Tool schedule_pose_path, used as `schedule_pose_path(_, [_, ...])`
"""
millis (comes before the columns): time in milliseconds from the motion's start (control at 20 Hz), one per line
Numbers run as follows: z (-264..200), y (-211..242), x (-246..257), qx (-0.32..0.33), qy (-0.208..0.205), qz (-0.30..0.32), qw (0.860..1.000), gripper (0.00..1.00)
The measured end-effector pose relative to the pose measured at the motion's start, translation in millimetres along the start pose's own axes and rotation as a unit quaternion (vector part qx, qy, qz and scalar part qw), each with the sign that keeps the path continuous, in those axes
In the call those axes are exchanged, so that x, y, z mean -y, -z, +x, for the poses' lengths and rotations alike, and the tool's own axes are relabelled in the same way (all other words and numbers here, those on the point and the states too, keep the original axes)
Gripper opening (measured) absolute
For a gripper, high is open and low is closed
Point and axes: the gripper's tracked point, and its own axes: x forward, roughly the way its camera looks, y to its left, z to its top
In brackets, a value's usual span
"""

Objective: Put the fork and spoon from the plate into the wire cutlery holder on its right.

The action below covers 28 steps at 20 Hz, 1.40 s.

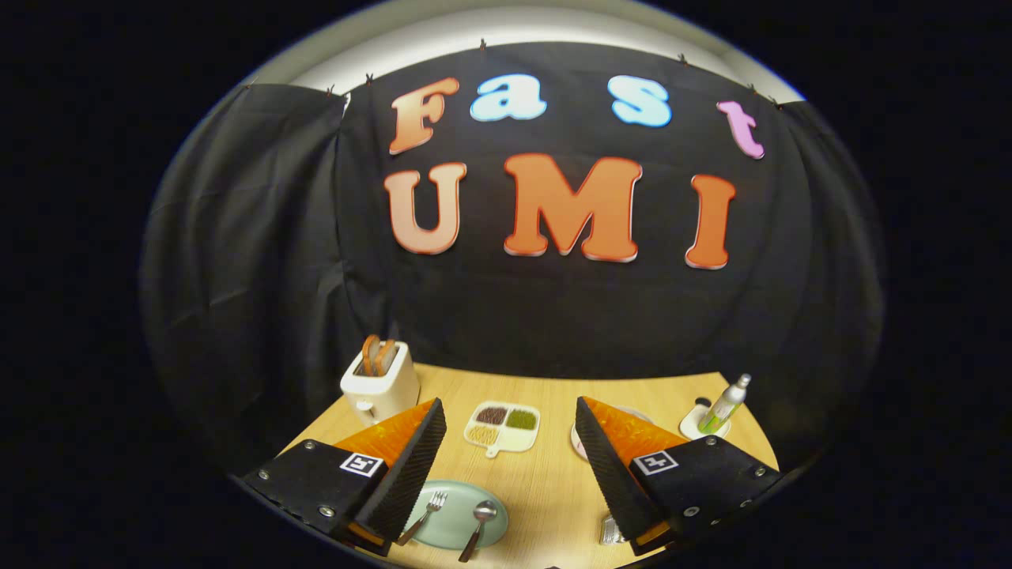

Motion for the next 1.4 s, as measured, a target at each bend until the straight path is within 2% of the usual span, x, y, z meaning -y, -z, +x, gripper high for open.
schedule_pose_path(150, [17.0,62.9,-18.7,-0.104,-0.029,0.018,0.994,0.97])
schedule_pose_path(300, [28.4,114.3,-34.4,-0.191,-0.049,0.026,0.98,0.94])
schedule_pose_path(450, [34.8,162.7,-47.9,-0.265,-0.065,0.03,0.962,0.92])
schedule_pose_path(550, [37.3,192.3,-49.8,-0.314,-0.06,0.017,0.947,0.9])
schedule_pose_path(800, [38.3,254.0,-59.4,-0.421,-0.052,0.019,0.905,0.76])
schedule_pose_path(900, [44.3,270.7,-59.4,-0.445,-0.048,0.02,0.894,0.71])
schedule_pose_path(1100, [44.3,300.5,-49.7,-0.493,-0.012,0.025,0.87,0.62])
schedule_pose_path(1350, [53.3,318.0,-45.8,-0.505,0.008,0.026,0.863,0.49])
schedule_pose_path(1400, [53.9,320.3,-44.2,-0.507,0.013,0.025,0.861,0.41])
